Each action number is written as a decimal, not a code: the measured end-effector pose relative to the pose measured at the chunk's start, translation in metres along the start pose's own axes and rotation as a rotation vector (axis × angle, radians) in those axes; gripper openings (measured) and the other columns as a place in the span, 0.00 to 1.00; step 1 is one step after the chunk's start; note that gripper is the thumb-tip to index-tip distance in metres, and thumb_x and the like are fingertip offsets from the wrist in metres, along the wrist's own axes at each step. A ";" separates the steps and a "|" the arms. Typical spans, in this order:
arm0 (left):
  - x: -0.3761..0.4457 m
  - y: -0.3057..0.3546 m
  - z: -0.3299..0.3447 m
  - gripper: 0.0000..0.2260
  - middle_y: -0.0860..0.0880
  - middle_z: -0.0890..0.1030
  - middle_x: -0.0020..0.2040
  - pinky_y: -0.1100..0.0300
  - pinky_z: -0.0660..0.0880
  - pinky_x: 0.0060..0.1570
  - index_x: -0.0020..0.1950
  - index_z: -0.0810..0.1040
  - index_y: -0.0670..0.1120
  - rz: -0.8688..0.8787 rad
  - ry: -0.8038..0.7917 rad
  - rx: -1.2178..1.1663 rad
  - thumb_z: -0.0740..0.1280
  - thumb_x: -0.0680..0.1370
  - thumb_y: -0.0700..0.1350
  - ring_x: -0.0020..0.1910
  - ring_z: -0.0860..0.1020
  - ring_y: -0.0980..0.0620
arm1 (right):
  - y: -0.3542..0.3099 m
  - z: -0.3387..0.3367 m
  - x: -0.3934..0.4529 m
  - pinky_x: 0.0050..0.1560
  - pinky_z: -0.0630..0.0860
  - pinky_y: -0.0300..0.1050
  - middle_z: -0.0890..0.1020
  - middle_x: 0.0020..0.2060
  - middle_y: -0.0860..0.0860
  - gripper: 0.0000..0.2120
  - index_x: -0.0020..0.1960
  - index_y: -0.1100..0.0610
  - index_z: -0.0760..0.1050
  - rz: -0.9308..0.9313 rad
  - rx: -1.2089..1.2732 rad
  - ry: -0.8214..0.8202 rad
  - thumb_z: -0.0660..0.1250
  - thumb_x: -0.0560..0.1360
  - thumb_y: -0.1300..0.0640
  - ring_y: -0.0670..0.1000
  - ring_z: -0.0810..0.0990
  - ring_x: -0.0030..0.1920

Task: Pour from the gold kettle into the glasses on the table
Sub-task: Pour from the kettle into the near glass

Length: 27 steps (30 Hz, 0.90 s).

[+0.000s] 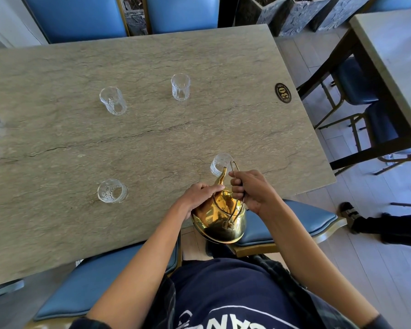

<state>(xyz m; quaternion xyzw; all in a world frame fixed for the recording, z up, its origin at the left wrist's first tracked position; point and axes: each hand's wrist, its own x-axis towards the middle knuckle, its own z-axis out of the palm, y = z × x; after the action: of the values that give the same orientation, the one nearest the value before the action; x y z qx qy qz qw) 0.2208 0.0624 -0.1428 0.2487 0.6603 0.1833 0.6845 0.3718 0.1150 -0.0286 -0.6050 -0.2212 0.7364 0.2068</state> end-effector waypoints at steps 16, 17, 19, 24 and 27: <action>0.001 -0.003 0.000 0.38 0.44 0.87 0.55 0.43 0.82 0.61 0.63 0.82 0.48 -0.009 -0.004 0.002 0.75 0.62 0.73 0.54 0.86 0.44 | 0.001 0.000 0.003 0.21 0.62 0.35 0.68 0.25 0.48 0.02 0.54 0.64 0.70 0.008 0.003 -0.003 0.59 0.82 0.65 0.43 0.63 0.22; 0.001 -0.003 -0.001 0.39 0.44 0.87 0.55 0.43 0.82 0.61 0.63 0.82 0.48 -0.011 -0.003 0.005 0.75 0.62 0.73 0.54 0.87 0.44 | 0.001 0.000 0.003 0.21 0.62 0.35 0.68 0.25 0.48 0.02 0.53 0.64 0.71 0.008 0.003 -0.003 0.59 0.82 0.65 0.43 0.63 0.22; 0.001 -0.004 -0.001 0.39 0.44 0.88 0.55 0.43 0.82 0.61 0.62 0.83 0.48 -0.014 -0.003 0.008 0.75 0.62 0.73 0.53 0.87 0.44 | 0.002 0.000 0.002 0.21 0.62 0.35 0.68 0.25 0.48 0.03 0.52 0.64 0.71 0.009 0.002 -0.006 0.59 0.82 0.65 0.43 0.63 0.22; 0.001 -0.004 -0.001 0.39 0.43 0.87 0.55 0.43 0.82 0.61 0.63 0.82 0.47 -0.021 -0.002 0.014 0.75 0.62 0.73 0.53 0.86 0.43 | 0.002 -0.001 0.001 0.21 0.62 0.35 0.68 0.25 0.48 0.02 0.52 0.63 0.71 0.008 0.001 -0.007 0.60 0.82 0.65 0.43 0.63 0.22; 0.002 -0.006 0.000 0.39 0.43 0.87 0.55 0.42 0.82 0.61 0.63 0.82 0.47 -0.030 -0.002 0.010 0.75 0.62 0.73 0.54 0.86 0.43 | 0.003 -0.002 0.002 0.21 0.62 0.35 0.68 0.25 0.48 0.02 0.54 0.63 0.70 0.013 0.003 -0.012 0.59 0.82 0.65 0.43 0.63 0.22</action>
<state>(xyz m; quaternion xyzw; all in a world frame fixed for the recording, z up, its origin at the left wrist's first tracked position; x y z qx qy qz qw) 0.2202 0.0592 -0.1482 0.2424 0.6641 0.1691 0.6867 0.3730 0.1140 -0.0319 -0.6017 -0.2174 0.7417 0.2016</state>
